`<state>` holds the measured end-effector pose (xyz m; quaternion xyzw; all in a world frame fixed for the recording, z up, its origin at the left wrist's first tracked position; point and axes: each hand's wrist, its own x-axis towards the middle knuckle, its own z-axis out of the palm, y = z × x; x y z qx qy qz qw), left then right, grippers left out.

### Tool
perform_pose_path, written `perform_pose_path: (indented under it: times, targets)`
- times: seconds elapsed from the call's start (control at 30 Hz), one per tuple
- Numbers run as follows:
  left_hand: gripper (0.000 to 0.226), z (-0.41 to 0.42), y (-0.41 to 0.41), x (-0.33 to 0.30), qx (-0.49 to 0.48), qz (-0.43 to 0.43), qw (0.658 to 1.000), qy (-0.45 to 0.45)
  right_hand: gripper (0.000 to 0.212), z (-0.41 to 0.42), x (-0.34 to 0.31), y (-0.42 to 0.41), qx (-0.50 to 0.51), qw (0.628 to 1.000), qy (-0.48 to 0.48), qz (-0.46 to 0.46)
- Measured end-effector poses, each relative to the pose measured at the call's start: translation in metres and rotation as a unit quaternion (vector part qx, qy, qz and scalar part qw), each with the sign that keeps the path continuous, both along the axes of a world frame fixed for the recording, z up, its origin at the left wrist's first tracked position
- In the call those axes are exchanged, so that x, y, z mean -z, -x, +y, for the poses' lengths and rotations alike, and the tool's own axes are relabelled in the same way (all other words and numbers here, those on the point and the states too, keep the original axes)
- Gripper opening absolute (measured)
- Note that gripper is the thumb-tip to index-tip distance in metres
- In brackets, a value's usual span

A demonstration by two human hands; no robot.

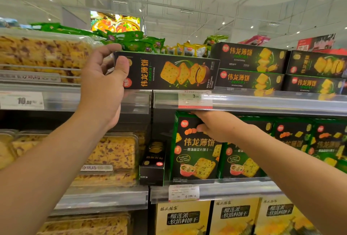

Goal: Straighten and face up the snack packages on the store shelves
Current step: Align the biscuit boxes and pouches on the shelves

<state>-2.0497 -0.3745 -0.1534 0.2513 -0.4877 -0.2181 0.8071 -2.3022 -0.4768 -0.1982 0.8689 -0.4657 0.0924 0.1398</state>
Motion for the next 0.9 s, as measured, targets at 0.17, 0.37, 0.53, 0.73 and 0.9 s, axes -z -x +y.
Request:
perform_pose_path:
  times: [0.17,0.37,0.53,0.73,0.9]
  targets:
    - [0.022,0.0,0.001,0.001,0.004,0.004,1.0,-0.003,0.072,0.002,0.001,0.003,0.016,1.0,0.0,0.009]
    - [0.023,-0.001,-0.002,0.0,0.009,0.001,1.0,-0.004,0.071,0.013,0.001,0.003,0.036,0.999,0.017,0.024]
    - [0.024,-0.002,-0.005,-0.001,0.015,0.001,1.0,-0.002,0.062,0.069,-0.022,0.004,0.054,0.996,-0.063,0.039]
    - [0.023,-0.001,-0.001,-0.001,0.022,0.011,1.0,0.002,0.019,0.129,-0.099,-0.012,-0.156,0.952,0.172,-0.199]
    - [0.024,0.001,0.003,-0.002,0.034,0.0,0.999,0.007,0.063,0.101,-0.138,-0.053,-0.078,0.989,0.119,-0.044]
